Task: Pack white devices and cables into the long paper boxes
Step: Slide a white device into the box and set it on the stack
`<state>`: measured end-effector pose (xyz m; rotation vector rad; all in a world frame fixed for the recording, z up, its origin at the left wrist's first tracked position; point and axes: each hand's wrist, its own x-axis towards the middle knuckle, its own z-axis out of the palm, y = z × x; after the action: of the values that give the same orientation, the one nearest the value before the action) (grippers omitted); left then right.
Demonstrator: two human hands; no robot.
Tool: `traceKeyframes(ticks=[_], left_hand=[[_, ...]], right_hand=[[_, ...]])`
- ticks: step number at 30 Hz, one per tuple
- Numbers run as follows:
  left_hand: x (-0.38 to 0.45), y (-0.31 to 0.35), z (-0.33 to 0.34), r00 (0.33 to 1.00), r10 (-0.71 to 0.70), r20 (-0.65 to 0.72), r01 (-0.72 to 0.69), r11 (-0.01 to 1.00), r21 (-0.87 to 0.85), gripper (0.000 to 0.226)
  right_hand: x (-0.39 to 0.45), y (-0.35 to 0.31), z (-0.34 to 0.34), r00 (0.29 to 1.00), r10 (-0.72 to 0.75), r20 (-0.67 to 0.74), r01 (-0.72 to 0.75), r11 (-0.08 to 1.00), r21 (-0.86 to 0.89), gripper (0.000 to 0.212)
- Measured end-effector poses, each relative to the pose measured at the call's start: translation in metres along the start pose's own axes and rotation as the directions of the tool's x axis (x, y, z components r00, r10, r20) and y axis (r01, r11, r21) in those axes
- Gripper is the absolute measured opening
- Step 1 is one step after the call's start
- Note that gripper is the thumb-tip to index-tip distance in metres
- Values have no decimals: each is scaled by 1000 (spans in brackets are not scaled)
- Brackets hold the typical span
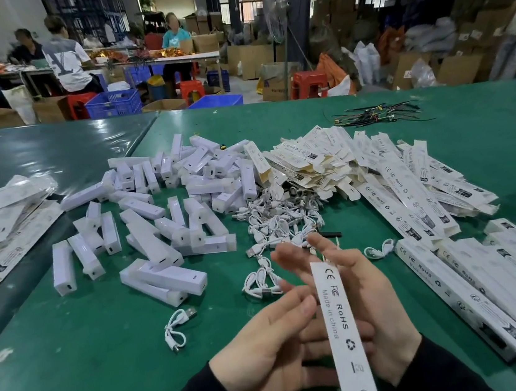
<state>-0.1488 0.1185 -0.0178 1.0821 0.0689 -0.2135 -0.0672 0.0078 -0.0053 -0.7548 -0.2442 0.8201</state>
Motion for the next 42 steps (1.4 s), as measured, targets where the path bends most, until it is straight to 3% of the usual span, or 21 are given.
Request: traceKeyframes(ticks=[4, 7, 9, 11, 15, 19, 21, 25, 28, 34, 38, 42], left_hand=[[1, -1, -3, 997, 69, -25, -68, 997, 22, 28], [0, 1, -8, 987, 142, -74, -138, 989, 48, 17], [-1, 3, -9, 973, 175, -150, -167, 984, 64, 17], [-1, 4, -10, 951, 205, -230, -188, 978, 96, 39], [-1, 5, -8, 929, 251, -271, -214, 964, 156, 42], [-1, 3, -8, 924, 266, -276, -209, 953, 221, 36], [-1, 1, -7, 925, 278, -260, -204, 939, 278, 46], [-1, 0, -5, 930, 290, -226, -208, 922, 327, 61], [-2, 2, -5, 948, 253, -191, -202, 946, 252, 59], [-6, 4, -5, 980, 171, -105, -130, 940, 317, 51], [-8, 7, -7, 983, 145, -116, -100, 940, 325, 41], [-8, 6, -6, 978, 155, -138, -105, 943, 315, 47]], right_hand=[[1, 1, -2, 996, 77, -47, -83, 987, -137, 61], [3, -2, -1, 992, 96, -76, -106, 983, -146, 49], [4, -1, -5, 988, 30, -149, -73, 952, -297, 39], [5, -1, -9, 979, -112, -171, 15, 874, -485, 36], [2, -3, -7, 958, -277, -70, 171, 754, -634, 30], [2, -1, -8, 959, -275, -62, 178, 762, -623, 34], [3, 0, -9, 967, -242, -75, 148, 780, -608, 35], [4, 1, -8, 980, -158, -123, 58, 812, -581, 28], [4, 1, -7, 974, -73, -215, -43, 870, -491, 37], [6, -4, -8, 948, 112, -298, -232, 885, -405, 45], [3, -8, -8, 970, 83, -228, -181, 871, -456, 37], [2, -10, -7, 984, 51, -170, -129, 864, -487, 35]])
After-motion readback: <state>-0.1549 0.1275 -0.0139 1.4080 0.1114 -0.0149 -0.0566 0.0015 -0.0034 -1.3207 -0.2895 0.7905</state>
